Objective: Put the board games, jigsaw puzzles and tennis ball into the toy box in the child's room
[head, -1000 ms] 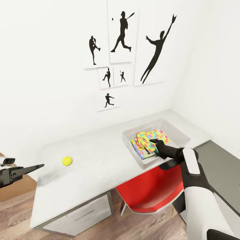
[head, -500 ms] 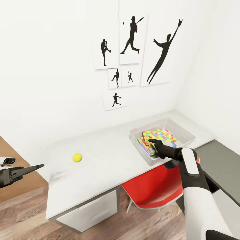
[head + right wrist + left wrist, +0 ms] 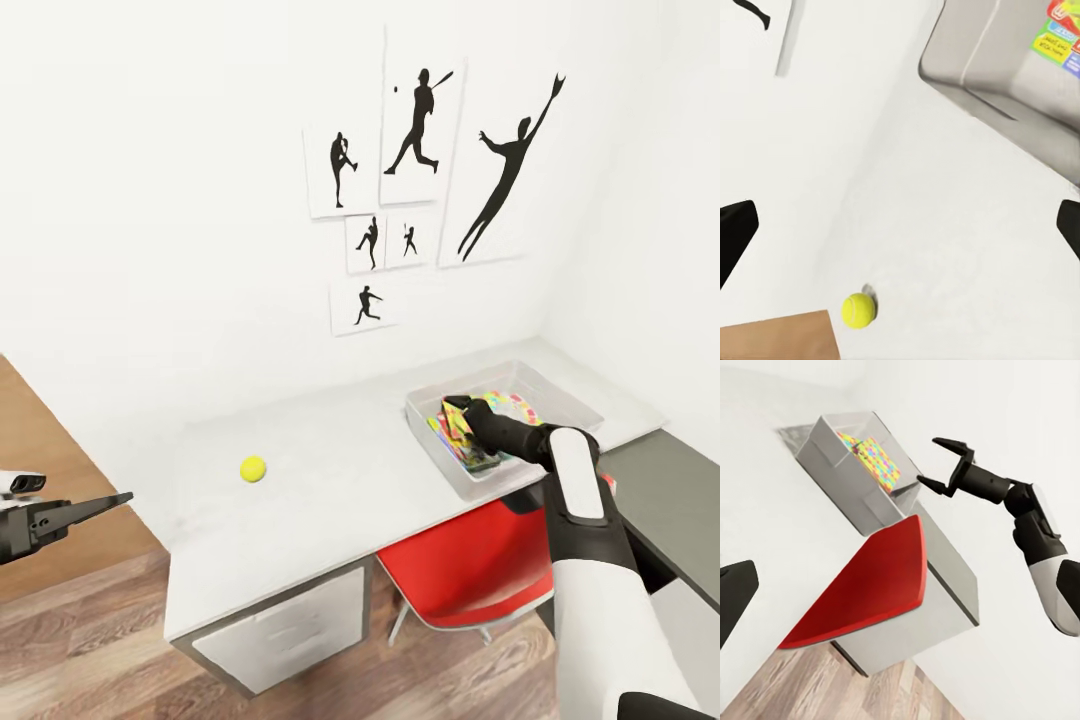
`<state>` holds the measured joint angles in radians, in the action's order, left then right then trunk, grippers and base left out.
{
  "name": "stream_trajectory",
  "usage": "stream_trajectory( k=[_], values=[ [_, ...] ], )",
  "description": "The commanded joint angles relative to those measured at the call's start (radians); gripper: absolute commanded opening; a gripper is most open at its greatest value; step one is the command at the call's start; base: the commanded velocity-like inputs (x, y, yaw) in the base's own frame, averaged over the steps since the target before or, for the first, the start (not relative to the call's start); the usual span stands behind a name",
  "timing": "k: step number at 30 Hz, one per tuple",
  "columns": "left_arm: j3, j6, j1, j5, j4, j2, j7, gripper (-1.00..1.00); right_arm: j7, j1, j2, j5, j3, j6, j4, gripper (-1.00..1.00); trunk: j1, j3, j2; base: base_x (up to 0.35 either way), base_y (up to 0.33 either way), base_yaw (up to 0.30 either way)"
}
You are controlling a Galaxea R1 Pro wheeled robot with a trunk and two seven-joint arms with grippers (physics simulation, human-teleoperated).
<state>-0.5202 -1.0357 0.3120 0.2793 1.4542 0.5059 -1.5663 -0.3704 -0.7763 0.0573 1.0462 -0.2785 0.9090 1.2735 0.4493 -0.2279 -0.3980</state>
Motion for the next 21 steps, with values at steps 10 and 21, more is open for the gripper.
stream_trajectory(
  k=[10,21],
  values=[
    [-0.001,-0.011,0.001,-0.001,0.000,0.000,-0.004,1.00,-0.011,-0.002,0.002,0.009,0.074,-0.001,0.004,1.00,0.001,0.014,-0.002,0.000,0.045,0.095],
    [-0.001,-0.010,0.001,-0.001,0.000,0.001,-0.004,1.00,-0.013,-0.009,0.016,0.003,0.207,-0.017,-0.009,1.00,0.001,0.032,-0.002,0.000,0.069,0.094]
  ],
)
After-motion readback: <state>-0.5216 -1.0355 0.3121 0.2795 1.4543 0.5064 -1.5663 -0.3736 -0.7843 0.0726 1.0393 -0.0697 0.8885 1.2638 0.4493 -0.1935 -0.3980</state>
